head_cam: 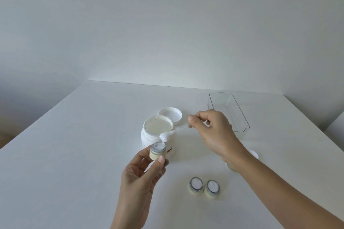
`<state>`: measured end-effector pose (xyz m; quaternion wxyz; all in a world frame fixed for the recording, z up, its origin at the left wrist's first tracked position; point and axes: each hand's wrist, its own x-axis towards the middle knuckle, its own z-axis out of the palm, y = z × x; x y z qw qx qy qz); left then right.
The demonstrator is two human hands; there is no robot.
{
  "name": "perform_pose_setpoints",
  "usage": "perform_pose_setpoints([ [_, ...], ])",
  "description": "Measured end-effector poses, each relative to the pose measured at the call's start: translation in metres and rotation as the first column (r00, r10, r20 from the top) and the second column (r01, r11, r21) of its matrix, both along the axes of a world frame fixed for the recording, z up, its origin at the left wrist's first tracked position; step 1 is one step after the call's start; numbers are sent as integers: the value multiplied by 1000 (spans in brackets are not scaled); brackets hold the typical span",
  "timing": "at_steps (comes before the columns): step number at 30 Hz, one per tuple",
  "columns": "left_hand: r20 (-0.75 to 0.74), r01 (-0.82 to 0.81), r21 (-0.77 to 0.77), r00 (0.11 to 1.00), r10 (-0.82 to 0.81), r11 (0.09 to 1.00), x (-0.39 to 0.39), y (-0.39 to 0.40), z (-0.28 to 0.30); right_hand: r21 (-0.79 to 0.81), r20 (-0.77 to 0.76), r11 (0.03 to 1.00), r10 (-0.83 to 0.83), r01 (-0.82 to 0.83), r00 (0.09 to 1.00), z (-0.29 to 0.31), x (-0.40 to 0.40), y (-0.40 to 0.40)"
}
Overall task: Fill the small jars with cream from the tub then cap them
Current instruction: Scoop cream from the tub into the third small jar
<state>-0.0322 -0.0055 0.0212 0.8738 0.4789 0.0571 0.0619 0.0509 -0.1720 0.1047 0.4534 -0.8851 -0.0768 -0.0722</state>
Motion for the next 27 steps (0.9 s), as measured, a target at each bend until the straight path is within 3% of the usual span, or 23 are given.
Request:
perform_pose_setpoints([
  [5,-23,21,-14,1000,-22,1000,0,-2,1,-12,335,1000,19,-16,942,-16,-15,7],
  [10,-21,25,-38,999,-26,999,0,-1,1,-105,698,993,38,50,715,-32,-21,6],
  [16,-8,38,-54,999,-39,998,1,0,2,-195,846,980,142,49,513,-40,-21,-1],
  [21,-18,22,-52,1000,-23,998,2,1,1,-192,846,981,156,18,510,-36,-19,-8],
  [27,-15,37,-76,999,-38,996,2,3,1,-64,776,997,26,37,630,-31,-21,-11],
])
